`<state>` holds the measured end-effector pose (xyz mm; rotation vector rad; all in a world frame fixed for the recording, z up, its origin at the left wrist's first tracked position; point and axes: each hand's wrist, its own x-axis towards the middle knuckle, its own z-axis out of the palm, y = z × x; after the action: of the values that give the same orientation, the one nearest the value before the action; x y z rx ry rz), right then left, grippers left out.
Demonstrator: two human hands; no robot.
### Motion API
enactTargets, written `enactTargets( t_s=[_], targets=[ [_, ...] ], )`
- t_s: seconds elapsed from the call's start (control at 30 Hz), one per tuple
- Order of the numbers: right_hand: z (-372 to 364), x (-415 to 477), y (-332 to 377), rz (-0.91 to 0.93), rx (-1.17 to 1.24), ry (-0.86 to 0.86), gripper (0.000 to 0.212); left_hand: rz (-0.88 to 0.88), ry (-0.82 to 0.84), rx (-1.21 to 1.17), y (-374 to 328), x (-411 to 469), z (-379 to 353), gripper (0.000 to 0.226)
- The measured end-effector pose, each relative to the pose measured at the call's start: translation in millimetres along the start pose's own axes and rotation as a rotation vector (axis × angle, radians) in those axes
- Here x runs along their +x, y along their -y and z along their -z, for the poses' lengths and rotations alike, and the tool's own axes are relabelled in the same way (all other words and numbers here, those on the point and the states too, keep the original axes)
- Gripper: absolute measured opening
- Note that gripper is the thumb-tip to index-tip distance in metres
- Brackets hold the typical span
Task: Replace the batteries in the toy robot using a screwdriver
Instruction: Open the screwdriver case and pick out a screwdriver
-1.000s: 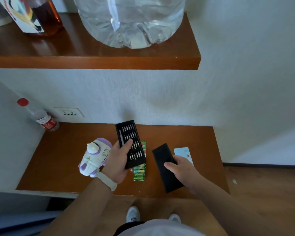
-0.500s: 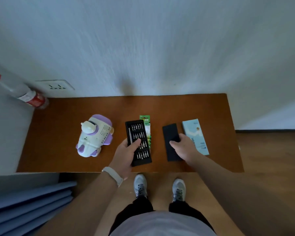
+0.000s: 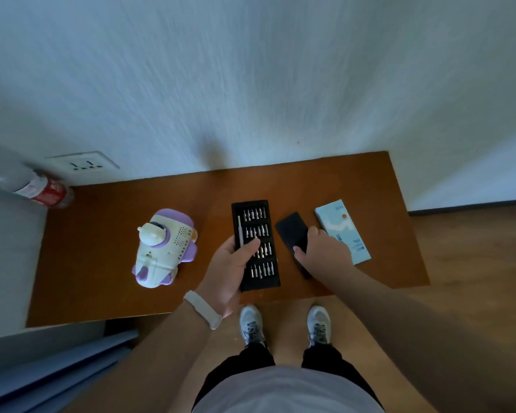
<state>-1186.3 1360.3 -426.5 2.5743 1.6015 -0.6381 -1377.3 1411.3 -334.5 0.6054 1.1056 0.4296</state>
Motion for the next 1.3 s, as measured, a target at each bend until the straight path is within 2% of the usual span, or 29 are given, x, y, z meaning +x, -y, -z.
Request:
enactTargets(
  t_s=[0.17,0.23,0.3,0.43,0.57,0.63,0.7,0.8,0.9,1.03,1.17,1.3],
  targets=[
    [27,-8,2,-0.016,-0.074,0.061,0.034,-0.052,0.043,0.037,-18,-13,-9,0.028],
    [53,-15,7,0.022,0.003,0.032,0.030,-0.069,0.055,0.040,-25,-19,-14,0.028],
    [85,-28,12,0.103,0.186,-0.043,0.027,-0.090,0.076,0.038,-33,-26,-19,0.028],
    [144,-65,23,0.373,0.433,-0.337,0.020,-0.153,0.139,0.022,-44,-43,-32,0.026],
    [181,-87,31,0.580,0.470,-0.442,0.017,-0.230,0.179,0.054,-47,-57,-48,0.025],
    [189,-93,33,0.631,0.418,-0.452,0.025,-0.259,0.189,0.081,-47,-64,-57,0.024],
    [191,-98,33,0.646,0.355,-0.481,0.028,-0.311,0.191,0.132,-46,-71,-66,0.021],
    [192,-102,29,0.624,0.317,-0.526,0.016,-0.376,0.179,0.209,-43,-81,-77,0.019],
    [194,-107,22,0.588,0.317,-0.522,0.014,-0.408,0.171,0.247,-39,-85,-85,0.018],
    [196,-113,13,0.581,0.326,-0.524,0.017,-0.437,0.175,0.281,-36,-88,-91,0.021],
    [199,-118,6,0.611,0.323,-0.547,0.029,-0.450,0.188,0.301,-33,-90,-94,0.022],
    [198,-120,0,0.634,0.322,-0.556,0.027,-0.448,0.191,0.307,-32,-92,-96,0.020]
  ],
)
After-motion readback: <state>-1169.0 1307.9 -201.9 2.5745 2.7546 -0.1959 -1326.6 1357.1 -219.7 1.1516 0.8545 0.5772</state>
